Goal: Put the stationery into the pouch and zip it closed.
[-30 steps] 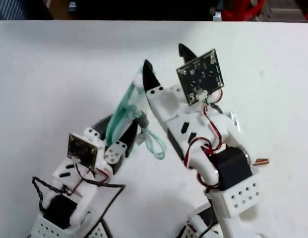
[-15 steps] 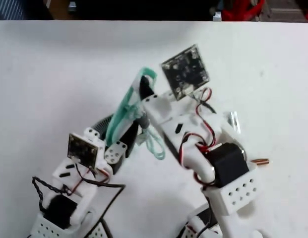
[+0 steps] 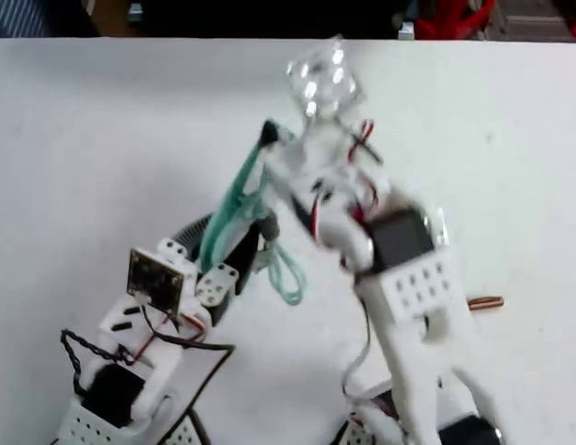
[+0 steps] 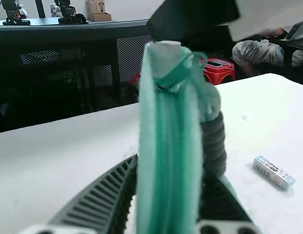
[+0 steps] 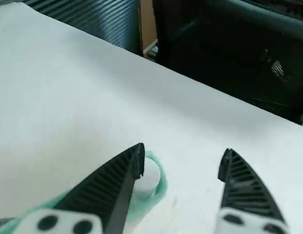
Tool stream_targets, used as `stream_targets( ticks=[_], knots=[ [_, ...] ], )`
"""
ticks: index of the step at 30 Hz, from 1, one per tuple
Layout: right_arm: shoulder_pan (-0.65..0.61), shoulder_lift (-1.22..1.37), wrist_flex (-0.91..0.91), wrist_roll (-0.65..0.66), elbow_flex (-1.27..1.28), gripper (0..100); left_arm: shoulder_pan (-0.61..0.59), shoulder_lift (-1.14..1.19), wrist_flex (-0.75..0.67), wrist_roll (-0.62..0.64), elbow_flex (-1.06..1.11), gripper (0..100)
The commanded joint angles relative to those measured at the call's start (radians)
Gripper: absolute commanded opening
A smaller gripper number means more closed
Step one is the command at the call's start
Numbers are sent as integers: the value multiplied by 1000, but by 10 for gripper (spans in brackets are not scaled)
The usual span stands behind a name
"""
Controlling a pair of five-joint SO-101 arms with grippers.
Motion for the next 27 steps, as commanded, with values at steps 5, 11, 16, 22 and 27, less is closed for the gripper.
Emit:
stream_targets(
  ticks=[5, 11, 16, 22, 27],
  knots=[
    [-1, 45, 306, 8, -414, 146, -8, 10, -28, 9, -8, 151],
    [24, 19, 357, 12, -479, 173, -8, 10, -28, 9, -8, 151],
    [-94, 122, 334, 14, -334, 172, -8, 10, -26, 9, -8, 151],
    [-139, 243, 401, 14, -328, 171, -8, 10, -26, 15, -11, 155],
    [-99, 199, 572, 14, -586, 171, -8, 10, -26, 17, -12, 155]
  ],
)
